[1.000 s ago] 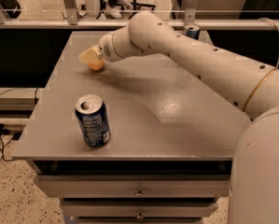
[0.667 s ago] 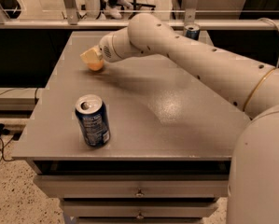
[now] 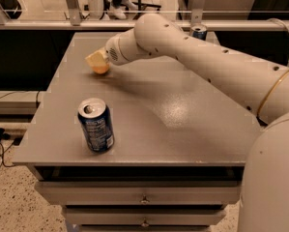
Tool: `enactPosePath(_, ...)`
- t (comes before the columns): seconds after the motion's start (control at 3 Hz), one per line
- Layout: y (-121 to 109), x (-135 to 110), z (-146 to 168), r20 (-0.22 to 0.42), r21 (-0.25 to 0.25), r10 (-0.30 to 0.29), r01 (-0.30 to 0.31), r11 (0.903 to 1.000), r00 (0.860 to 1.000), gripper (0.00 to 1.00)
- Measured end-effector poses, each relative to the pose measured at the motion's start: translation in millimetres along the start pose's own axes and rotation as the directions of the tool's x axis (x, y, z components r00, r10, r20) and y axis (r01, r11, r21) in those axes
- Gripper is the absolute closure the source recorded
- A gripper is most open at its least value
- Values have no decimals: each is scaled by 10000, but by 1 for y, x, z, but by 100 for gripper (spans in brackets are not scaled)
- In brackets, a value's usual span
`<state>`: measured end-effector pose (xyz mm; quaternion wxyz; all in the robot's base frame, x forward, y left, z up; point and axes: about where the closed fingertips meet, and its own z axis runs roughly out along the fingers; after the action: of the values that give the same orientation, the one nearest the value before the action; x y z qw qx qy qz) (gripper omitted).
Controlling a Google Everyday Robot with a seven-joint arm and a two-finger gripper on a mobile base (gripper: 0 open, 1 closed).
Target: Move orange near pepsi can
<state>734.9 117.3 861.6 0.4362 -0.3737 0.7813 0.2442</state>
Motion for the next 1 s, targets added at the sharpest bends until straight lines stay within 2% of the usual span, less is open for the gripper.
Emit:
enactPosePath(0.67,0,-1,0,0,2,-1,1,10000,10000,100)
enactPosePath(1.0,0,-1,0,-1,0,-1,1,10000,10000,84)
